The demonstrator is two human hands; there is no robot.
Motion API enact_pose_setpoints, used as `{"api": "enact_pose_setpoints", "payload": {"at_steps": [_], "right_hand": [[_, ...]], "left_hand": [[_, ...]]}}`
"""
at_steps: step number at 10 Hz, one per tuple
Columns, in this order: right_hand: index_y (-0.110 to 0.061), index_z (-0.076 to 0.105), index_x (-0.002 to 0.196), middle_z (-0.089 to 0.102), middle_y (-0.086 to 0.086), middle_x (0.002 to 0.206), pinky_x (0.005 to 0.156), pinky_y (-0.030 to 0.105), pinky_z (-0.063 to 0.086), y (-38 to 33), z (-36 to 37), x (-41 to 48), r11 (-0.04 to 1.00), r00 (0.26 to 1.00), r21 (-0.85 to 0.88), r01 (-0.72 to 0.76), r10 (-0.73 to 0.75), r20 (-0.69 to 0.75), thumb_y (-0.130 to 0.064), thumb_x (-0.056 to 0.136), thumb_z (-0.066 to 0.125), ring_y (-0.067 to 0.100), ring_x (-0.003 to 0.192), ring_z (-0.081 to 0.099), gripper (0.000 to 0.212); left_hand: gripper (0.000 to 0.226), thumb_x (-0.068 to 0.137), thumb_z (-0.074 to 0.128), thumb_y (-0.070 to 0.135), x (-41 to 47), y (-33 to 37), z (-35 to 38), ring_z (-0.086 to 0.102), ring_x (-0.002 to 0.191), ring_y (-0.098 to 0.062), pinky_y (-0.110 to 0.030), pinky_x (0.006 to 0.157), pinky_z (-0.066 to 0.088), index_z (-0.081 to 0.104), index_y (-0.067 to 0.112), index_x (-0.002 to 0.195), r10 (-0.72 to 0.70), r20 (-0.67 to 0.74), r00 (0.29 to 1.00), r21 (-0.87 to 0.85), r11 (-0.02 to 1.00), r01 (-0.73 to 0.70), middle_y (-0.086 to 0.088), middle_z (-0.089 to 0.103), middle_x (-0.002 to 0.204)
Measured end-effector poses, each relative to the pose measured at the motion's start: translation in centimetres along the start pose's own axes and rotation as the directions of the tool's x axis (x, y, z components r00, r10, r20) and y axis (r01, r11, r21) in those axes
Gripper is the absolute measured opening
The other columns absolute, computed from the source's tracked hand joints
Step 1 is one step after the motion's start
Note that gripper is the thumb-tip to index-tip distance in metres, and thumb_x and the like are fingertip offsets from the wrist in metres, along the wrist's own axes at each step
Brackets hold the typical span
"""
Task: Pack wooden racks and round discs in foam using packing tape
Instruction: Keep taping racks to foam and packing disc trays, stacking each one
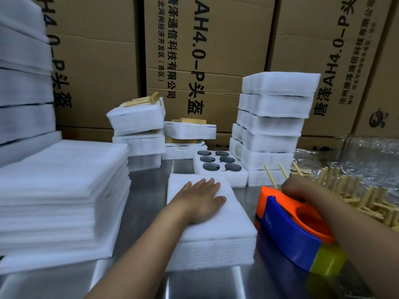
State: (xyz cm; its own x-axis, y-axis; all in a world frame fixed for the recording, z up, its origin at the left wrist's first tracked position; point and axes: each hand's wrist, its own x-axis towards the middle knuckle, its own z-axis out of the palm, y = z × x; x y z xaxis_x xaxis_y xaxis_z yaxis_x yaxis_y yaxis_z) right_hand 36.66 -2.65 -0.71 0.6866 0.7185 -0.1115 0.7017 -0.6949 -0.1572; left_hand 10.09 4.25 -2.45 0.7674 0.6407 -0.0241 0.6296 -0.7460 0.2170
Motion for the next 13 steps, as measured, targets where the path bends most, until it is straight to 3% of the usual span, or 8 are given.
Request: {"api": "enact_pose_setpoints", "payload": {"at_steps": [3,5,6,9,10,11,12,13], "right_hand": [[-0.014,0.064,0.103,0.067,0.01,0.102,0.065,0.029,0.041,-1.4,-3.2,-6.4,1.0,0.845,0.014,0.01,-0.001,-0.535,-0.055,0.075,0.071,0.03,0.097,0.062,0.05],[-0.018,0.071,0.079,0.065,0.002,0.059,0.042,0.021,0.031,-3.1,-0.8,-13.1,0.884,0.437,0.095,0.459,-0.131,-0.89,-0.048,0.077,0.068,0.023,0.05,0.048,0.03],[-0.014,0.075,0.08,0.065,0.0,0.056,0.045,0.033,0.046,-4.8,1.8,-14.3,0.706,0.353,0.148,0.692,-0.152,-0.923,-0.04,0.078,0.071,0.022,0.047,0.058,0.027],[-0.019,0.077,0.087,0.071,-0.005,0.072,0.058,0.027,0.048,-5.6,6.5,-14.0,0.587,0.357,0.127,0.8,-0.294,-0.887,-0.029,0.069,0.072,0.013,0.06,0.065,0.021],[-0.021,0.077,0.089,0.067,-0.007,0.072,0.058,0.019,0.045,-5.8,6.6,-14.4,0.532,0.421,0.191,0.825,-0.352,-0.836,-0.046,0.07,0.065,0.005,0.06,0.058,0.033],[-0.021,0.077,0.093,0.057,-0.006,0.067,0.056,0.02,0.039,-5.7,6.6,-14.5,0.496,0.466,0.233,0.836,-0.42,-0.778,-0.05,0.075,0.057,0.005,0.057,0.048,0.04],[-0.024,0.076,0.1,0.053,-0.007,0.07,0.062,0.023,0.04,-5.9,7.0,-14.7,0.499,0.52,0.28,0.82,-0.448,-0.727,-0.039,0.079,0.059,0.007,0.061,0.05,0.031],[-0.024,0.075,0.102,0.05,-0.007,0.07,0.064,0.024,0.04,-6.1,7.1,-14.7,0.497,0.54,0.305,0.812,-0.444,-0.715,-0.034,0.078,0.059,0.007,0.062,0.049,0.031]], "left_hand": [[0.056,0.1,0.017,0.047,0.1,-0.1,0.0,-0.009,0.144,-0.005,-0.032,0.116,-0.007,0.003,0.03,0.151,-0.004,0.009,1.0,0.001,1.0,0.004,0.012,-0.006,0.158],[0.056,0.1,0.018,0.047,0.1,0.0,-0.1,-0.008,0.144,-0.004,-0.032,0.116,-0.006,0.004,0.03,0.151,0.002,0.01,1.0,-0.002,1.0,-0.002,0.012,-0.006,0.158],[0.055,0.1,0.019,0.046,-0.1,0.1,-0.2,-0.008,0.144,-0.005,-0.032,0.116,-0.006,0.005,0.029,0.151,0.004,-0.001,1.0,-0.013,1.0,-0.004,0.012,-0.005,0.158],[0.051,0.096,0.042,0.04,-0.2,-0.5,-0.5,0.021,0.141,-0.011,-0.036,0.118,0.009,0.032,0.031,0.144,0.084,-0.078,0.993,-0.238,0.966,-0.101,0.004,0.025,0.155],[0.034,0.083,0.056,0.019,-0.6,-1.4,-0.9,0.055,0.101,-0.021,-0.035,0.092,0.042,0.059,0.02,0.117,-0.053,-0.273,0.96,-0.672,0.725,-0.151,-0.015,0.061,0.121],[0.039,0.096,0.045,0.006,-0.4,-2.7,-0.9,0.054,0.113,-0.02,-0.032,0.098,0.04,0.048,0.013,0.134,-0.412,-0.288,0.865,-0.945,0.267,-0.188,-0.009,0.057,0.127],[0.041,0.1,0.033,0.019,-0.3,-3.8,-1.1,0.038,0.134,-0.024,-0.032,0.108,0.028,0.043,0.005,0.138,-0.438,-0.165,0.884,-0.955,-0.152,-0.254,-0.013,0.049,0.139],[0.044,0.099,0.03,0.033,-0.6,-3.6,-1.2,0.037,0.135,-0.018,-0.031,0.11,0.022,0.051,0.01,0.131,-0.42,-0.207,0.884,-0.958,-0.094,-0.27,-0.007,0.052,0.136]]}}
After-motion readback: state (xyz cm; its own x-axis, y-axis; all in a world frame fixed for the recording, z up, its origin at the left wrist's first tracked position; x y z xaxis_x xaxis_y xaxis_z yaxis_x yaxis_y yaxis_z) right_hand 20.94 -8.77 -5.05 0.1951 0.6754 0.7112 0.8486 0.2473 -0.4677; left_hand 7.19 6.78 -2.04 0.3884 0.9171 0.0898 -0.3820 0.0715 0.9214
